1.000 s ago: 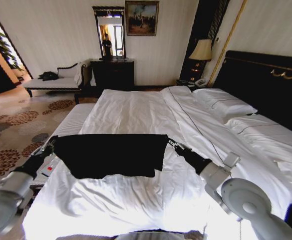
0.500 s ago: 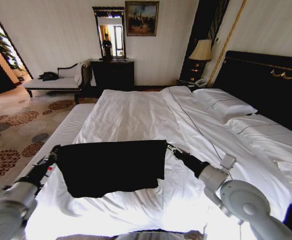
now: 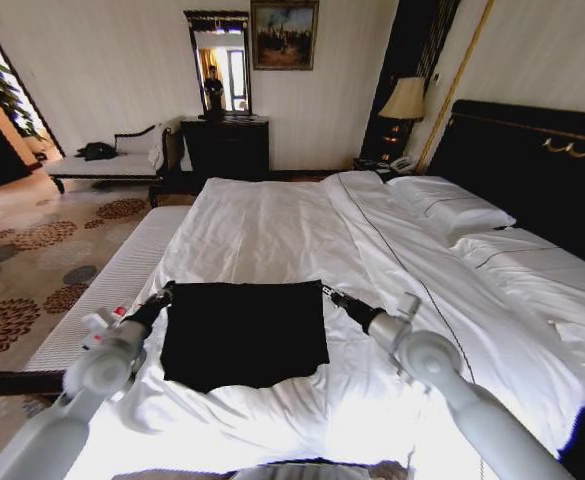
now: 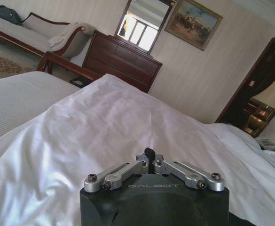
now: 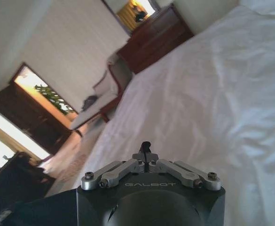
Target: Fold the clothes on the bed.
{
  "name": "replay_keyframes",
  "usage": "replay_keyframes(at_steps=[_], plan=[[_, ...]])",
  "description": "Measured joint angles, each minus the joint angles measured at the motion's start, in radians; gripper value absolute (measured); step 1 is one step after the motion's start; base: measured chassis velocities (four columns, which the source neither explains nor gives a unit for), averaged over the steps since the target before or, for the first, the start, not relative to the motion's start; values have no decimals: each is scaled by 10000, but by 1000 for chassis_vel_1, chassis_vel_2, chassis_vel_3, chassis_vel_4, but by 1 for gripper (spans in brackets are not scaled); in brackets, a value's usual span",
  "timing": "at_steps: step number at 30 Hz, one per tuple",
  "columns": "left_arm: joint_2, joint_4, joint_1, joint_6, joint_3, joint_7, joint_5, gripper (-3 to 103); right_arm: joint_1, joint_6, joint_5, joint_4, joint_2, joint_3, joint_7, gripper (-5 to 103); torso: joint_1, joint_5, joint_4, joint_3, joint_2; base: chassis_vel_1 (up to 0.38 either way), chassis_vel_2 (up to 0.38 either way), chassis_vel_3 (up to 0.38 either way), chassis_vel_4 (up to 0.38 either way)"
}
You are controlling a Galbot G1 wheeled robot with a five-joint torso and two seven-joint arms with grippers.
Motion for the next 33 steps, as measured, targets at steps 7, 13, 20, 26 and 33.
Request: replay_keyframes(at_steps=[7, 13, 20, 26, 33], plan=[[-56, 1617, -1582, 17, 776, 213, -120, 0, 795, 175, -505, -1843, 395, -621, -432, 0, 1, 1, -3, 0, 0, 0, 0, 0, 0], [-433, 2829, -2522, 17, 1489, 378, 52, 0, 1205, 301, -801, -2681, 647, -927, -624, 0, -2, -1, -1, -1, 0, 0, 0, 0, 0], [-966, 4050, -3522, -105, 2627, 703, 758, 0, 1911, 519, -1232, -3863, 1008, -1354, -1034, 0, 0, 1, -3, -1, 0, 0, 0, 0, 0], [-1254, 4597, -4193, -117, 3098, 696, 781, 0, 2511, 611, -1506, -4819, 1246, -1577, -1215, 0, -3, 0, -3, -2, 2, 0, 0, 0, 0], [-1478, 5415, -5103, -119, 3527, 690, 721, 0, 3439, 686, -1592, -5821, 1506, -1877, -1282, 0, -2, 0, -3, -1, 1, 0, 0, 0, 0]])
